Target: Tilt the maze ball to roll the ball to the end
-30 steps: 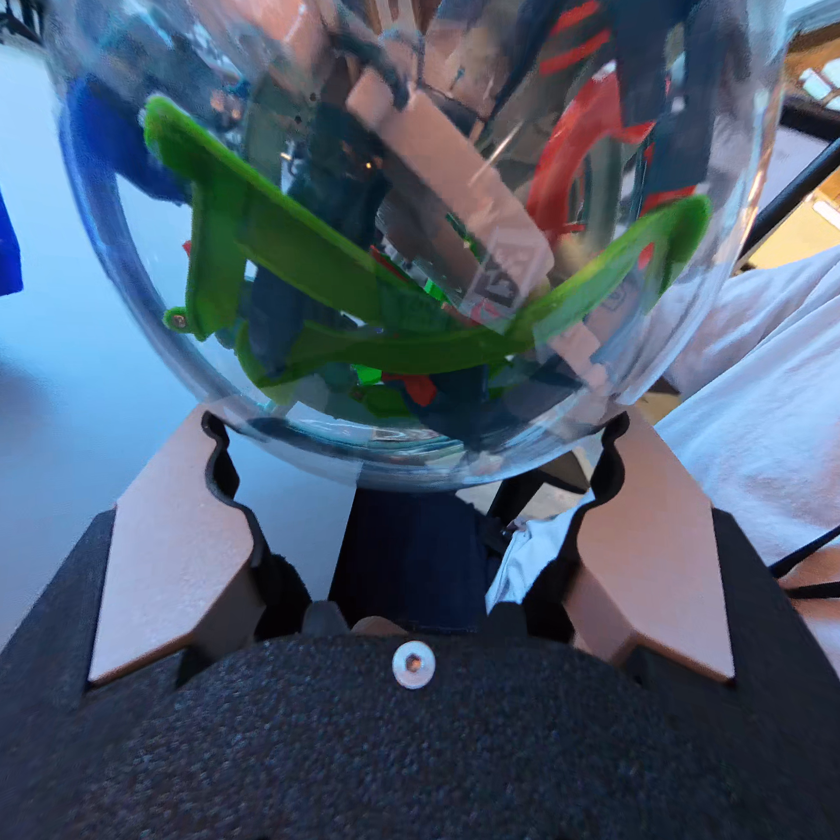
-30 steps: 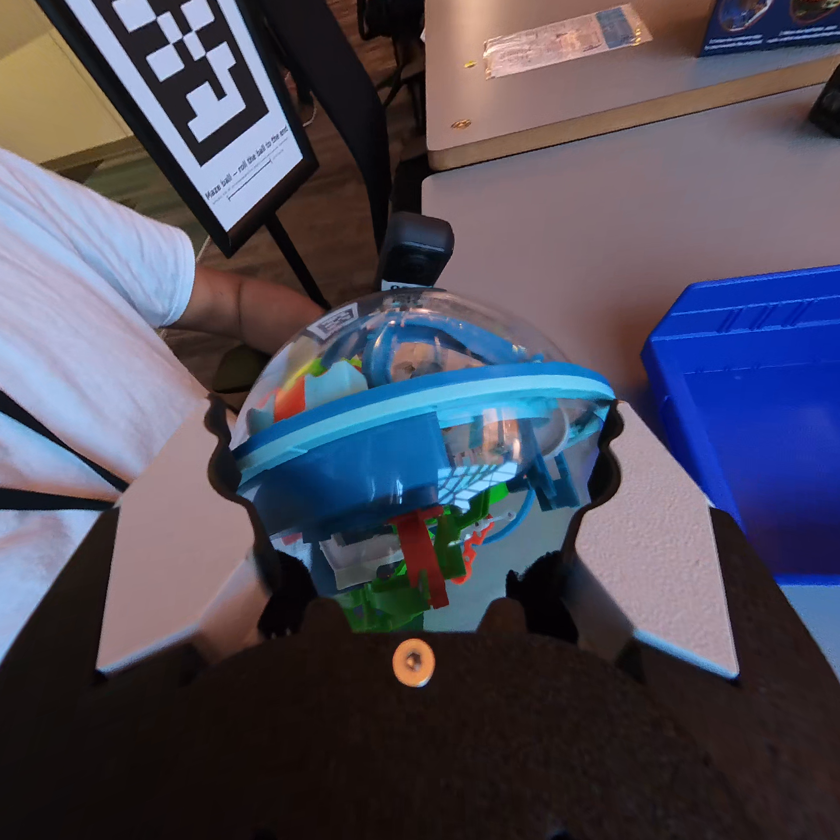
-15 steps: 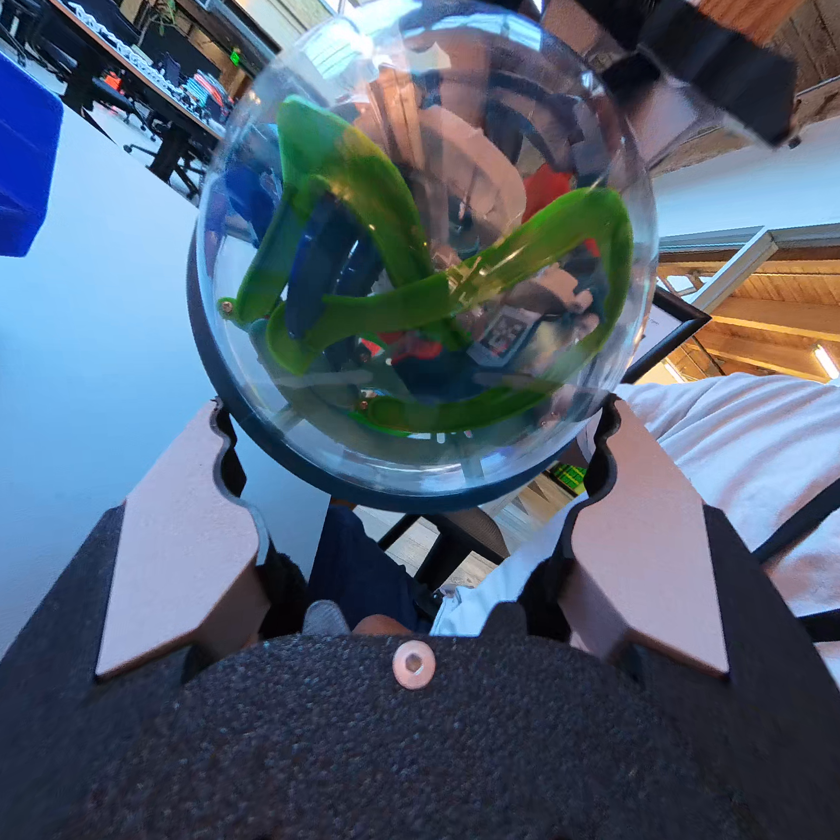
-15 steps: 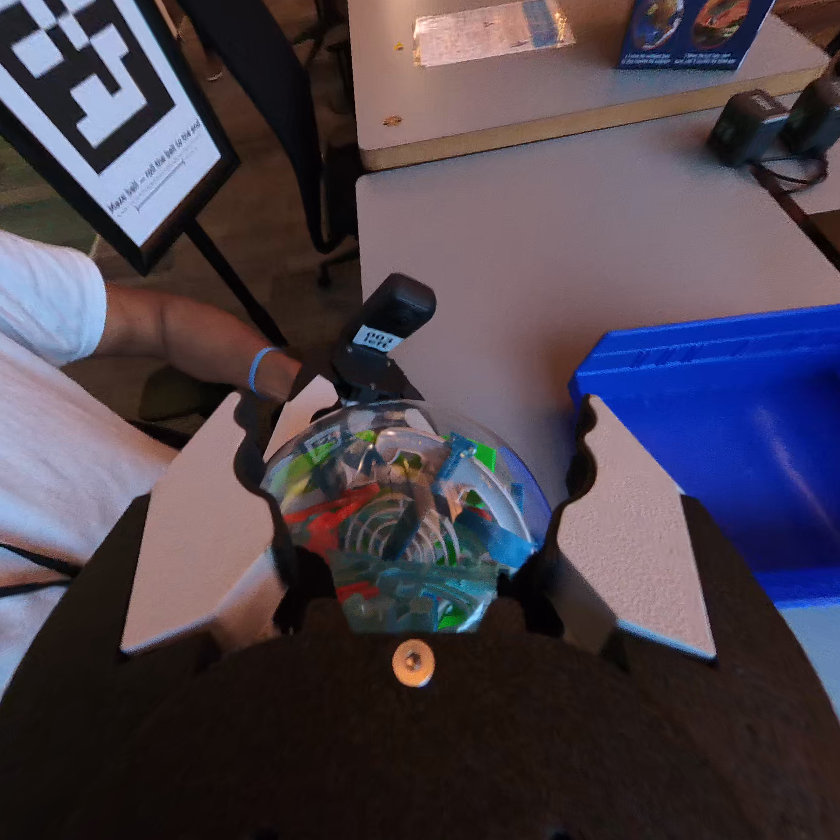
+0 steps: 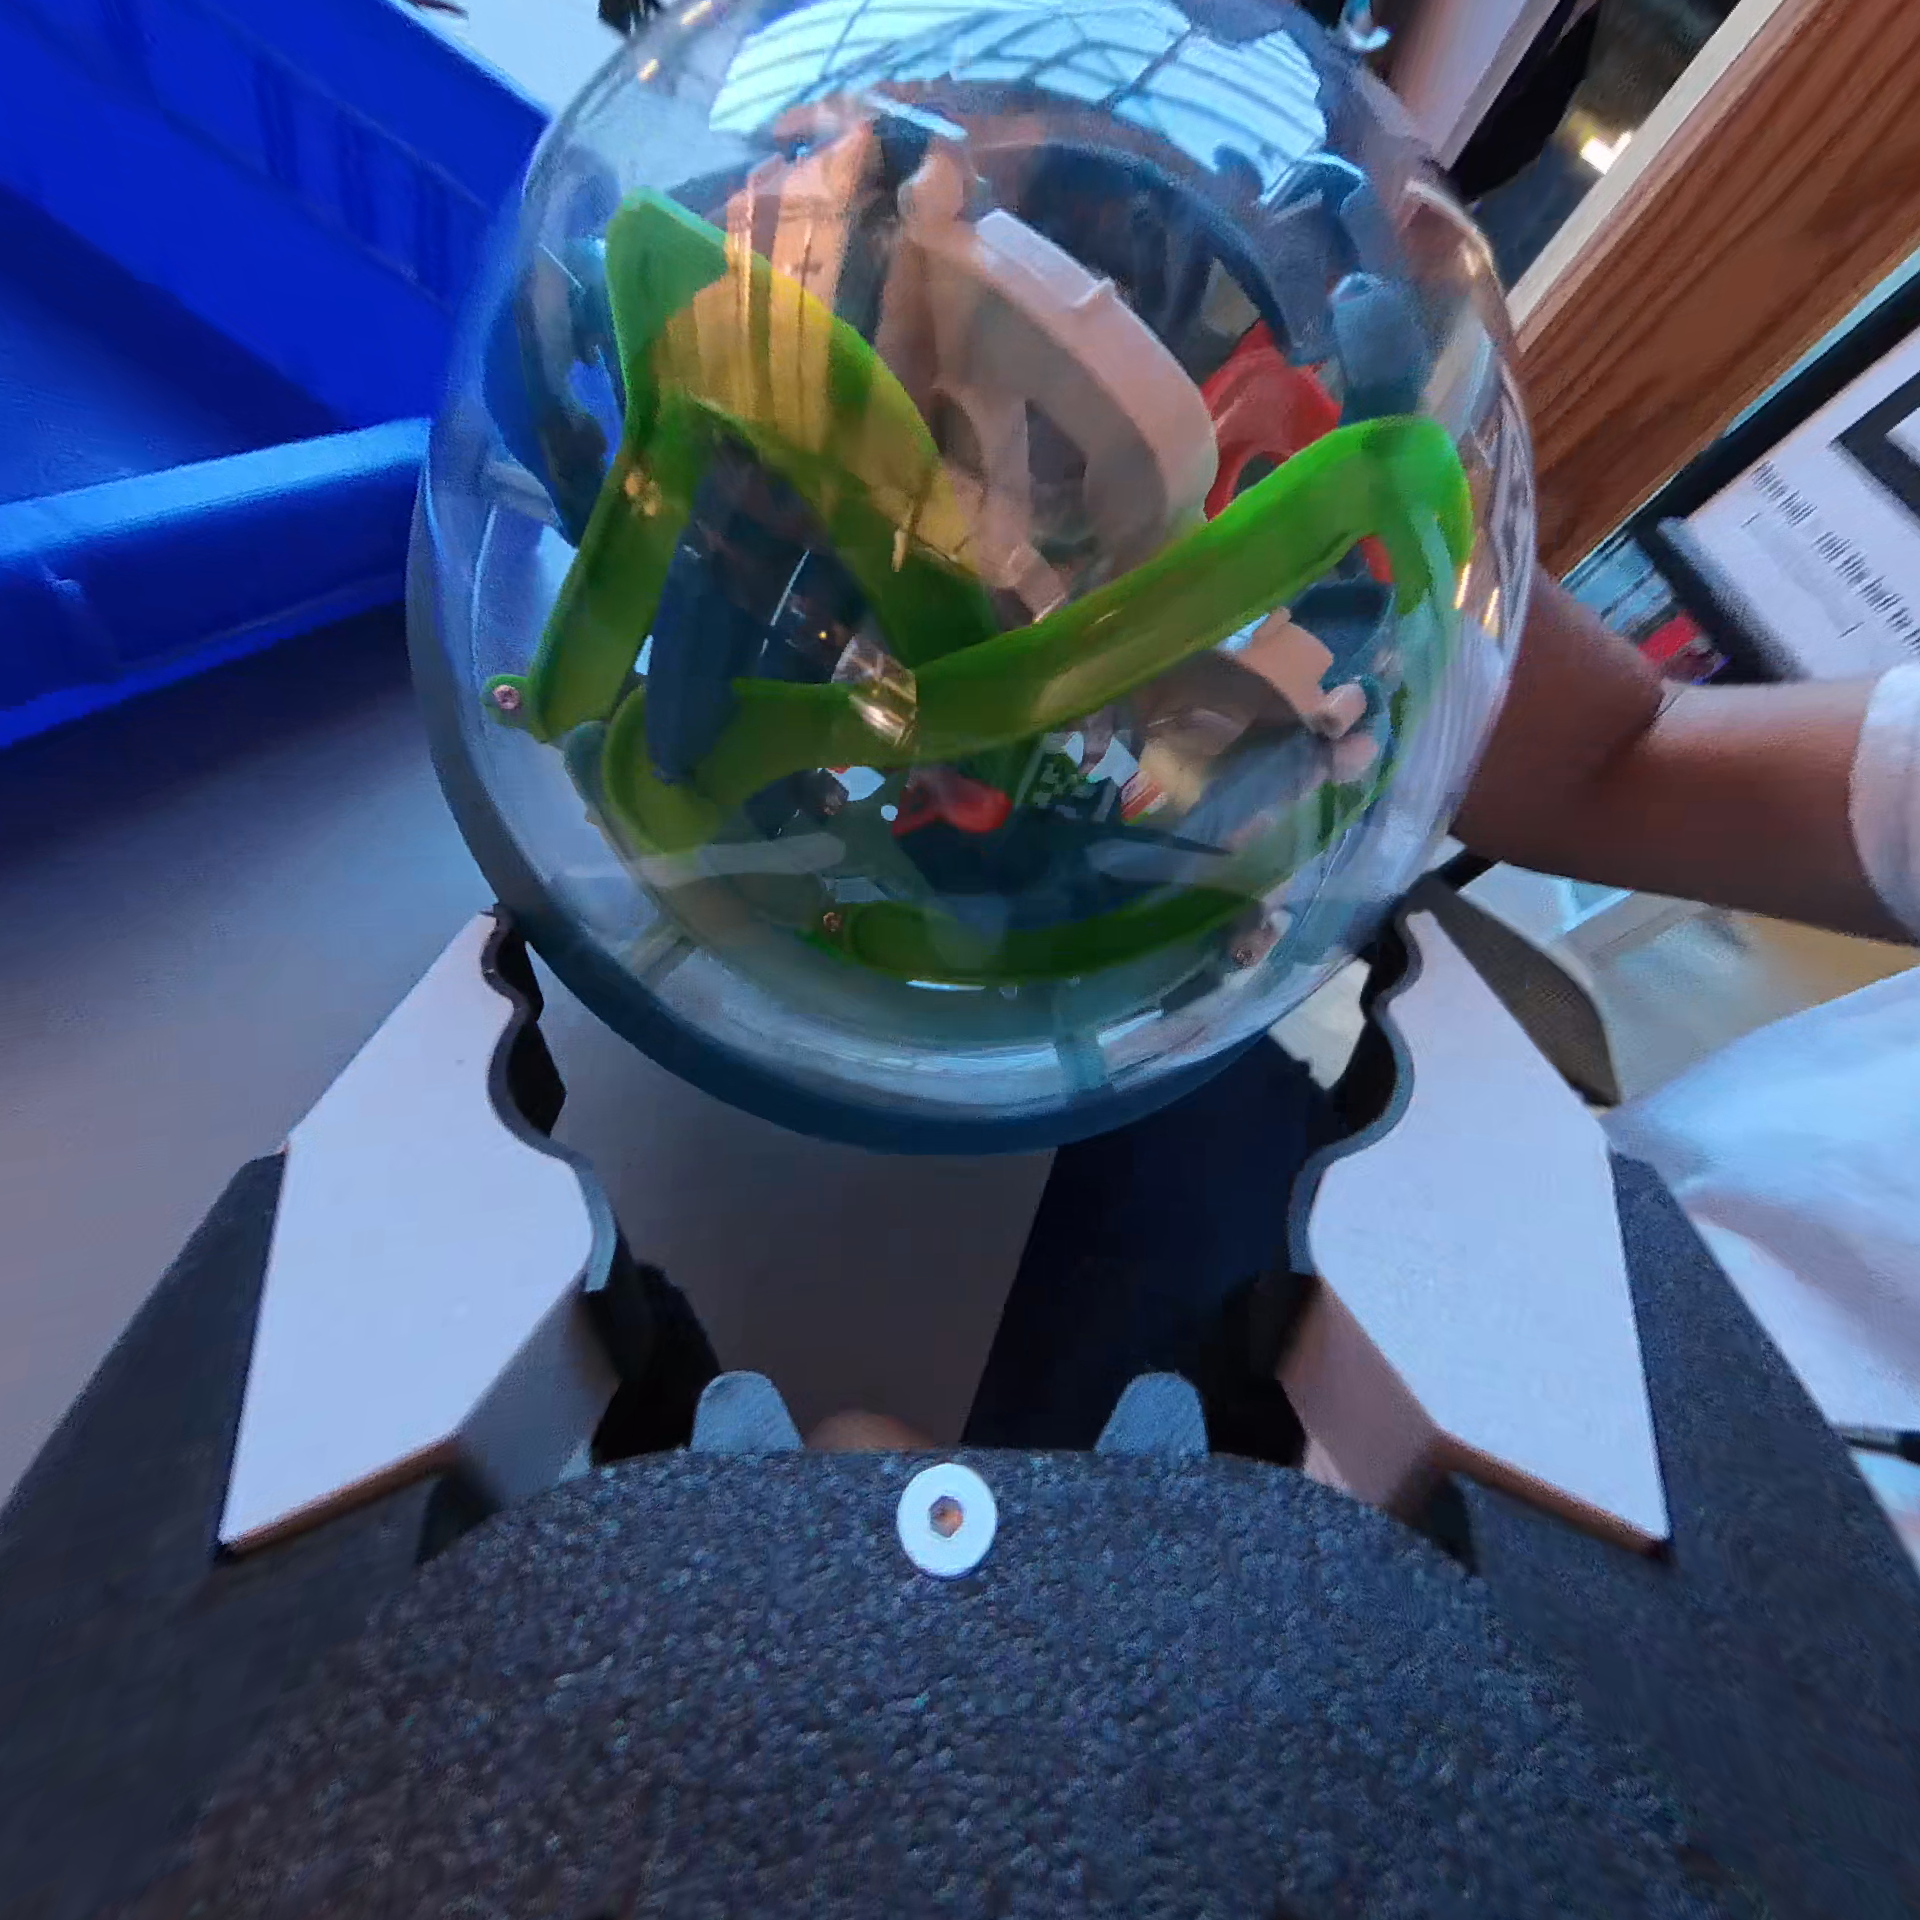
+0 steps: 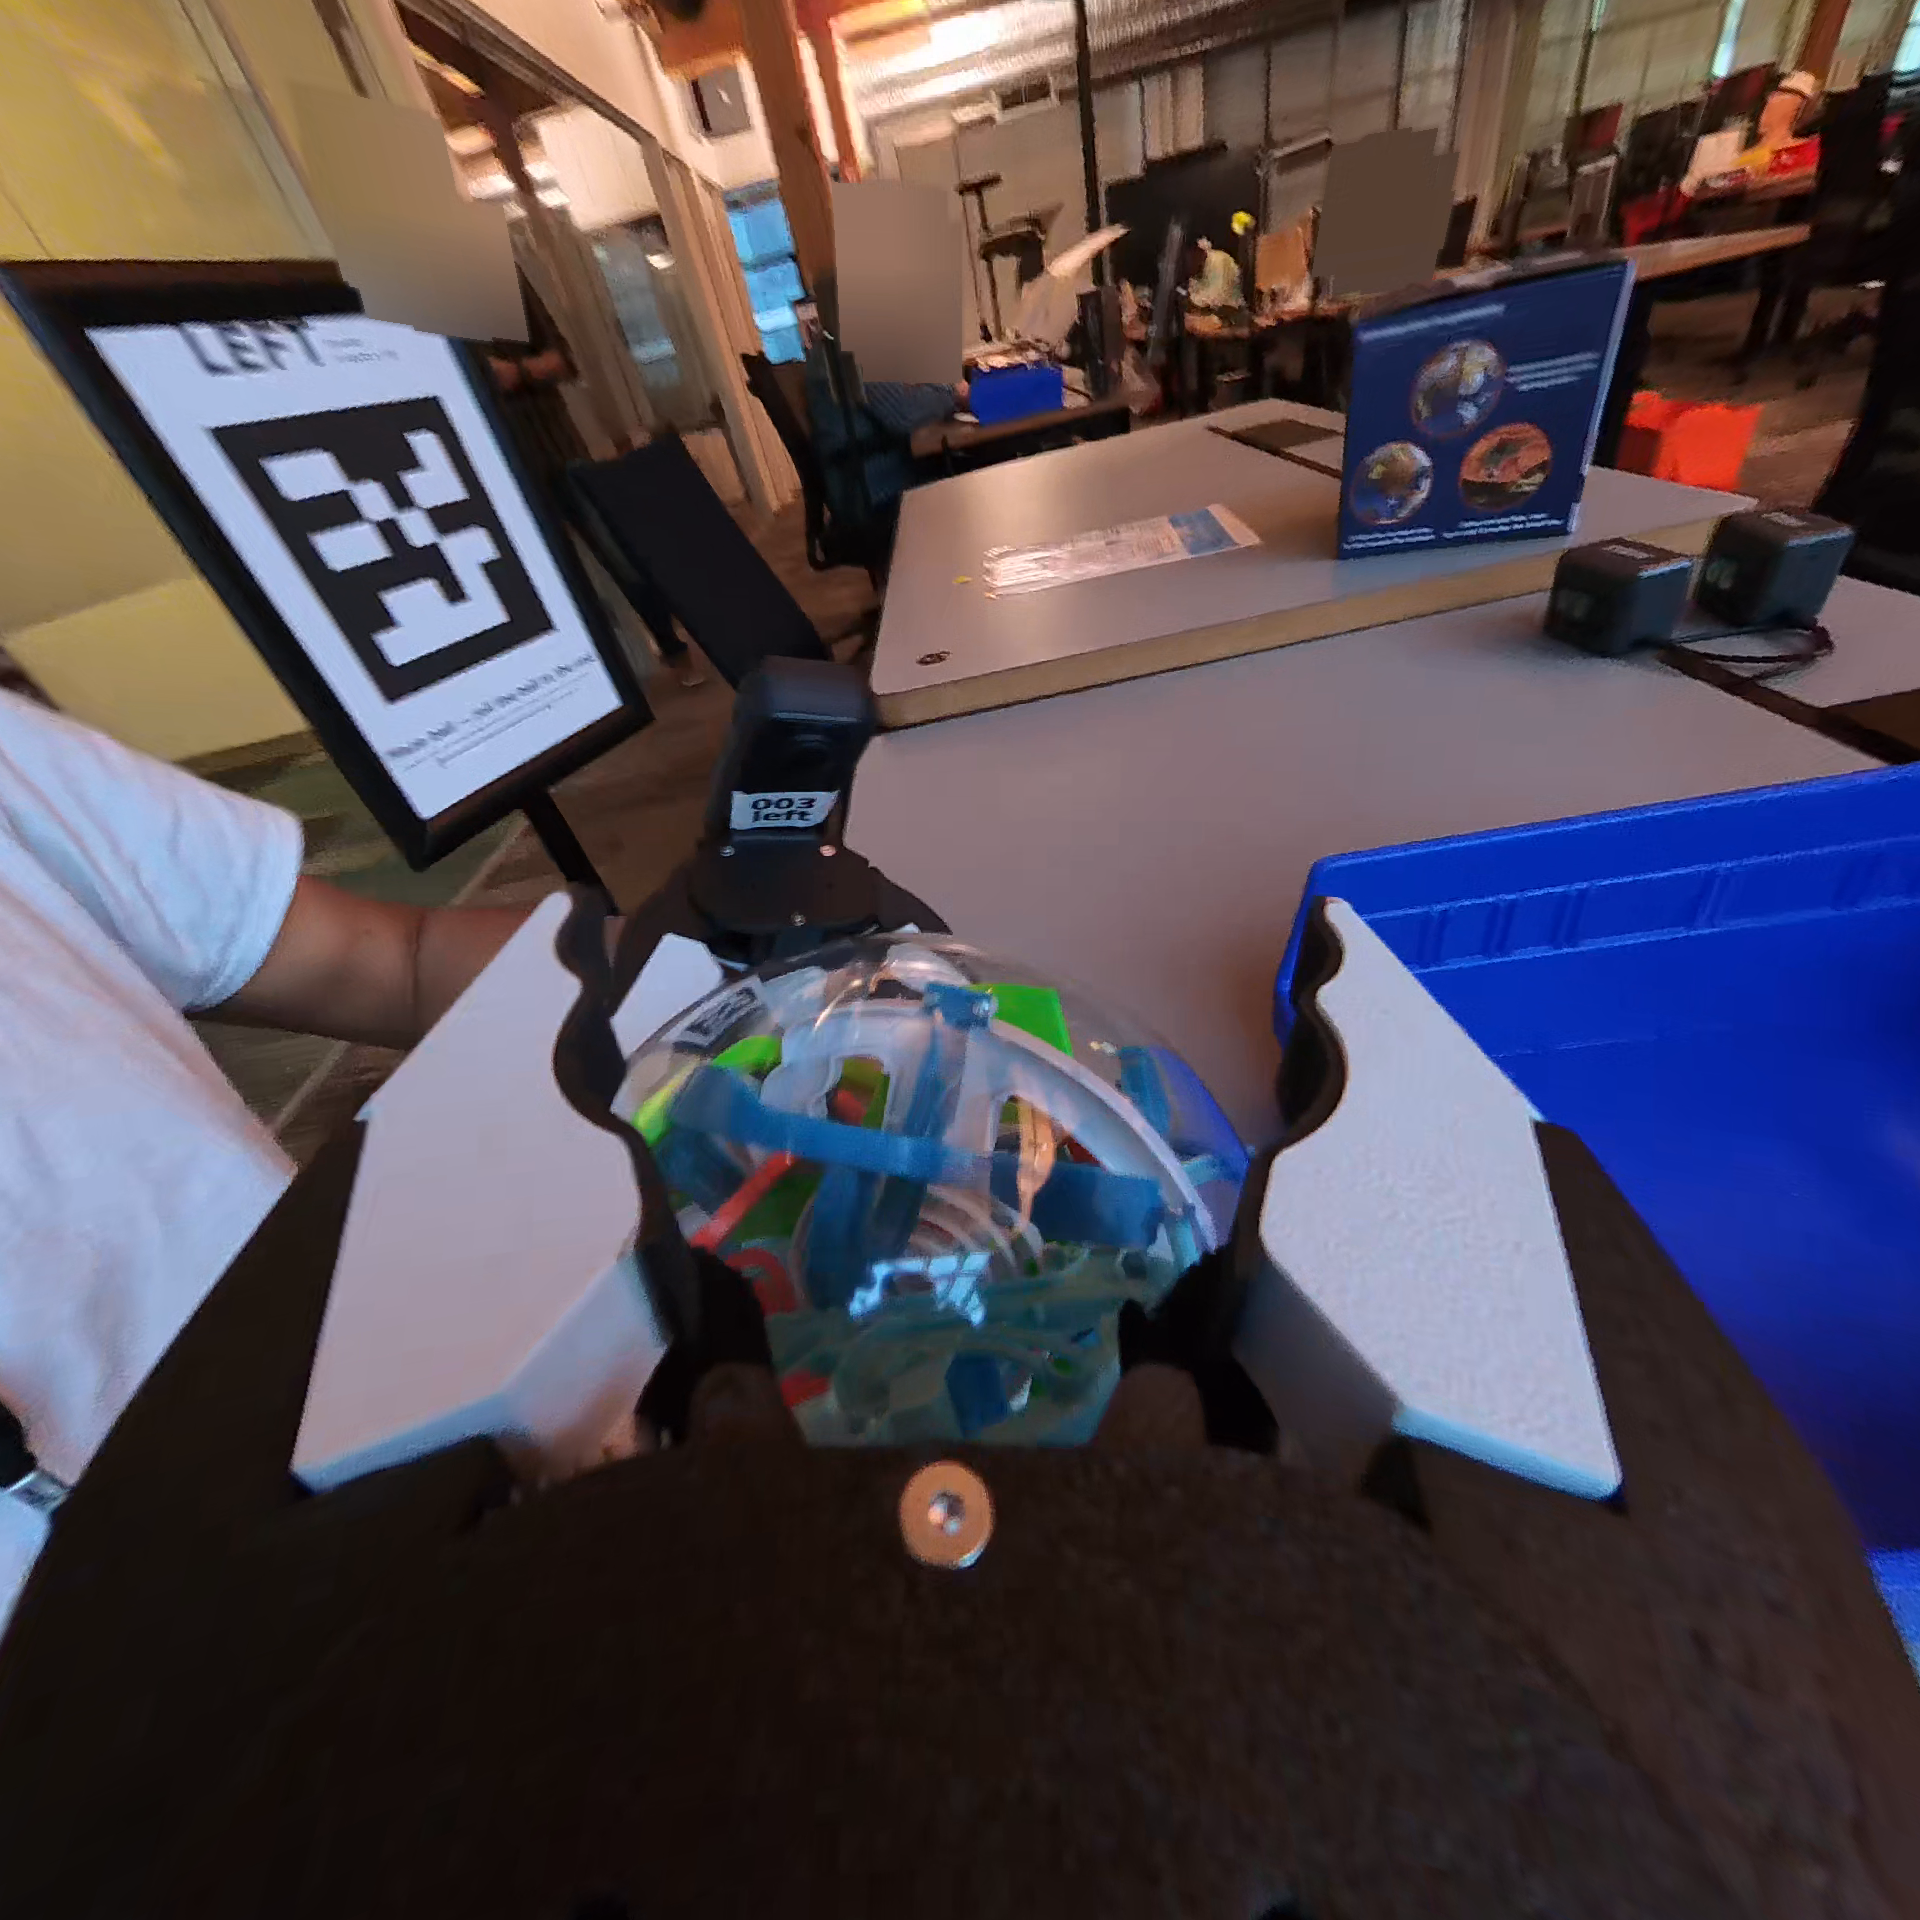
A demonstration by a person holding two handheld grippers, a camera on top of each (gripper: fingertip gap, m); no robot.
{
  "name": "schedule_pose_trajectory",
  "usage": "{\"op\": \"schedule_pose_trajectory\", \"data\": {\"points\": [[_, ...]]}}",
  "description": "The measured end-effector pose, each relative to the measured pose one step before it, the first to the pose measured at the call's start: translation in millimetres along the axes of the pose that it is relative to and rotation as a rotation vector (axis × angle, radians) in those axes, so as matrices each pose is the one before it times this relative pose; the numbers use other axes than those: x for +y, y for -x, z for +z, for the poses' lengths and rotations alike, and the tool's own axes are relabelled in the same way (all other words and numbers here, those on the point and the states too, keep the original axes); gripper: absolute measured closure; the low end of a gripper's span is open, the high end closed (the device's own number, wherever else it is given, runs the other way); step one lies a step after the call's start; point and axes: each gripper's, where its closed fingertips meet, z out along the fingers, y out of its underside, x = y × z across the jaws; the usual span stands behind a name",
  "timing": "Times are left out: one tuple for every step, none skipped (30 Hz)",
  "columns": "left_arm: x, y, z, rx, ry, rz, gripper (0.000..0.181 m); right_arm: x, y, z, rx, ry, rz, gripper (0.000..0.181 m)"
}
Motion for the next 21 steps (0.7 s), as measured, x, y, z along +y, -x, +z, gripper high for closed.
{"op": "schedule_pose_trajectory", "data": {"points": [[-1.25, 0.87, -0.74, 0.0000, -0.0056, 0.0034, 0.030, 0.60, 1.13, -2.96, -0.0184, -0.0205, 0.0154, 0.056], [-2.12, 0.67, -1.31, 0.0006, -0.0065, 0.0000, 0.030, -0.39, 0.84, -2.71, -0.0105, -0.0278, 0.0048, 0.057], [-1.42, 0.58, -1.13, -0.0009, -0.0009, 0.0035, 0.030, 1.03, 0.44, -1.78, -0.0045, -0.0175, -0.0043, 0.056], [-1.27, 0.75, -1.11, -0.0038, 0.0009, 0.0094, 0.030, 1.56, 1.00, -1.42, -0.0067, -0.0132, -0.0065, 0.055], [-1.28, 0.91, -1.15, -0.0066, -0.0011, 0.0129, 0.031, -0.22, 1.18, -2.07, -0.0061, -0.0235, -0.0126, 0.055], [-0.72, 0.66, -0.84, -0.0059, 0.0017, 0.0109, 0.031, -2.32, 0.13, -3.06, 0.0029, -0.0361, -0.0228, 0.054], [0.34, -0.02, -0.33, -0.0020, 0.0060, 0.0069, 0.031, -2.41, 0.02, -4.08, 0.0049, -0.0318, -0.0216, 0.053], [0.15, -0.39, 0.09, -0.0006, 0.0022, 0.0070, 0.031, -2.85, 0.31, -4.33, 0.0000, -0.0275, -0.0162, 0.052], [-0.29, -0.46, 0.46, -0.0013, -0.0037, 0.0060, 0.031, -2.65, 0.43, -4.80, -0.0023, -0.0188, -0.0046, 0.051], [-0.60, -0.38, 0.62, -0.0008, -0.0054, 0.0022, 0.031, -1.20, 0.29, -6.15, 0.0014, -0.0003, 0.0021, 0.049], [-0.72, -0.49, 0.65, 0.0005, -0.0036, -0.0002, 0.031, -0.48, 0.47, -8.81, 0.0084, 0.0110, -0.0050, 0.046], [-0.53, -0.46, 0.41, 0.0009, -0.0012, -0.0011, 0.031, 0.73, -0.65, -12.95, 0.0235, 0.0235, -0.0173, 0.045], [-0.34, -0.28, 0.24, -0.0002, 0.0007, -0.0004, 0.031, 4.00, -3.35, -16.86, 0.0462, 0.0388, -0.0309, 0.045], [-0.21, -0.14, 0.21, -0.0011, 0.0006, 0.0008, 0.031, 10.90, -5.40, -18.19, 0.0582, 0.0662, -0.0449, 0.046], [-0.22, -0.17, 0.25, -0.0007, -0.0006, 0.0022, 0.031, 17.43, -6.67, -16.73, 0.0685, 0.0820, -0.0407, 0.046], [-0.27, -0.17, 0.20, -0.0004, -0.0021, 0.0025, 0.031, 18.86, -1.45, -11.99, 0.0370, 0.0648, -0.0190, 0.046], [-0.38, -0.16, 0.37, -0.0003, -0.0031, 0.0009, 0.031, 17.95, 4.24, -5.10, 0.0062, 0.0417, 0.0029, 0.044], [-0.25, 0.04, 0.09, -0.0002, -0.0016, -0.0011, 0.031, 17.66, 9.56, 1.84, -0.0176, 0.0412, 0.0071, 0.042], [-0.17, 0.23, -0.01, 0.0005, 0.0000, -0.0027, 0.031, 16.54, 11.97, 7.63, -0.0238, 0.0473, -0.0095, 0.038], [-0.07, 0.21, -0.10, 0.0015, 0.0001, -0.0026, 0.031, 15.39, 11.08, 11.15, -0.0171, 0.0613, -0.0211, 0.037], [-0.04, 0.28, -0.08, 0.0022, -0.0001, -0.0020, 0.031, 11.49, 8.62, 12.80, -0.0090, 0.0635, -0.0253, 0.030]]}}
